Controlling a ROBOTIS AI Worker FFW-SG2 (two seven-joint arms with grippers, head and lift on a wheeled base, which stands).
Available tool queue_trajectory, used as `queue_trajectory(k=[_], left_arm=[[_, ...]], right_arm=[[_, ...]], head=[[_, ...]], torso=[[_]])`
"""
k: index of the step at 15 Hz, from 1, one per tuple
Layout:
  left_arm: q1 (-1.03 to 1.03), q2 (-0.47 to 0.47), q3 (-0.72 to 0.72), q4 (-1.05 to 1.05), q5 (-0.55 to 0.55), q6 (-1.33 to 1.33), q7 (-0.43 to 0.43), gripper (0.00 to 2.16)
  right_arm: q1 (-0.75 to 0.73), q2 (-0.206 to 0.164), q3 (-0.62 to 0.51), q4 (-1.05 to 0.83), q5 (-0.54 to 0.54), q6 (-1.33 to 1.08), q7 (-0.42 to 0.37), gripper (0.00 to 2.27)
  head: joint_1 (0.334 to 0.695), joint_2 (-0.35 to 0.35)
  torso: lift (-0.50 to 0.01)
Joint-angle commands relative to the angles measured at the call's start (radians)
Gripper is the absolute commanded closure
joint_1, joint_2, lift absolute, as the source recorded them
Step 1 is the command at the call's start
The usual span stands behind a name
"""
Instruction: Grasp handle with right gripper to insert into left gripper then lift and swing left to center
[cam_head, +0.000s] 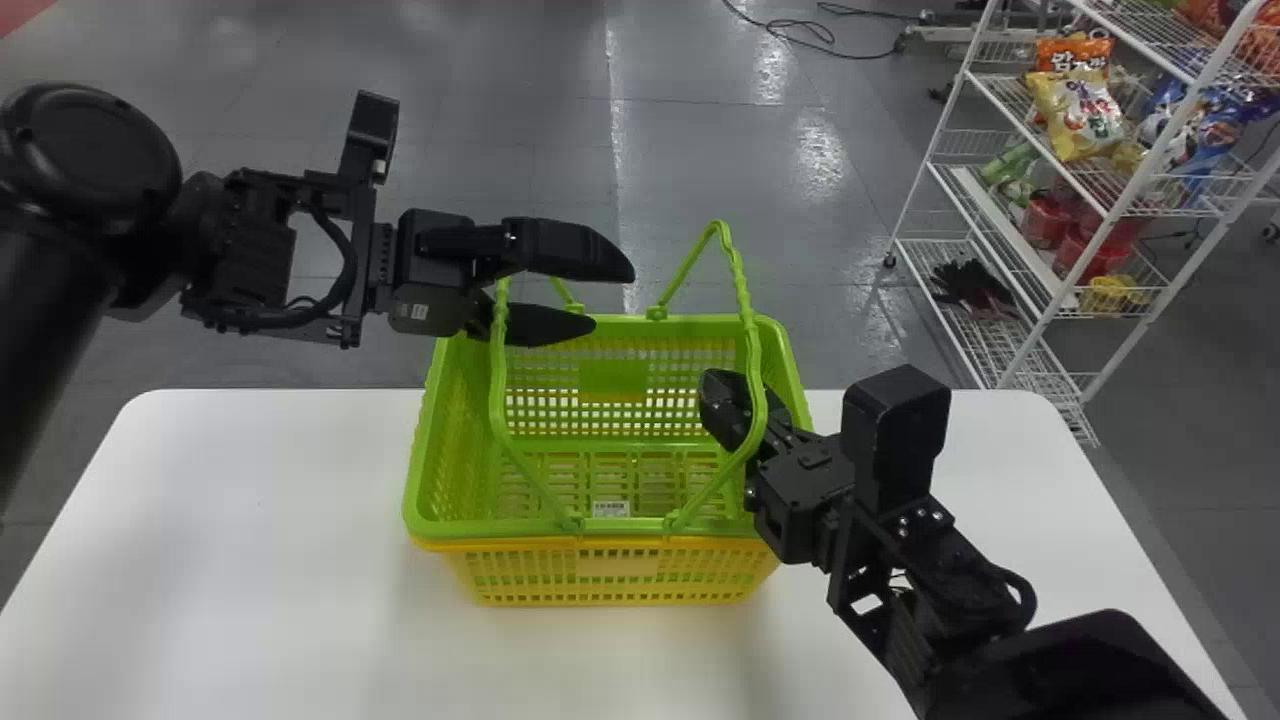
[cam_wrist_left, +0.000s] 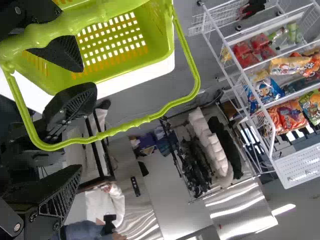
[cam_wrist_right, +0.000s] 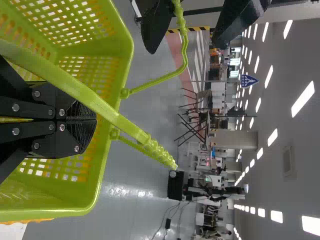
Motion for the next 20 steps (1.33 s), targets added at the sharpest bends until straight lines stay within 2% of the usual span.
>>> queue_trajectory(k=[1, 5, 15, 20], left_arm=[[-0.017, -0.016, -0.018, 0.019, -0.009, -0.002, 0.002, 0.14], [-0.031, -0.042, -0.030, 0.031, -0.022, -0.002, 0.002, 0.14], [-0.042, -0.072, -0.041, 0.046, -0.039, -0.005, 0.002, 0.14], [-0.037, -0.079, -0.036, 0.048, -0.039, -0.008, 0.003, 0.14]], right_arm=[[-0.019, 0.009, 0.021, 0.000, 0.006, 0.008, -0.001, 1.97], [-0.032, 0.024, 0.058, 0.002, 0.024, 0.011, -0.001, 1.97], [-0.029, 0.024, 0.078, 0.000, 0.030, 0.011, -0.001, 1.97], [0.021, 0.022, -0.011, -0.048, -0.006, 0.001, -0.003, 1.98]], head=[[0.695, -0.074], [0.695, -0.065], [0.695, -0.068], [0.695, -0.079]], torso=[[-0.093], [-0.093], [-0.093], [-0.093]])
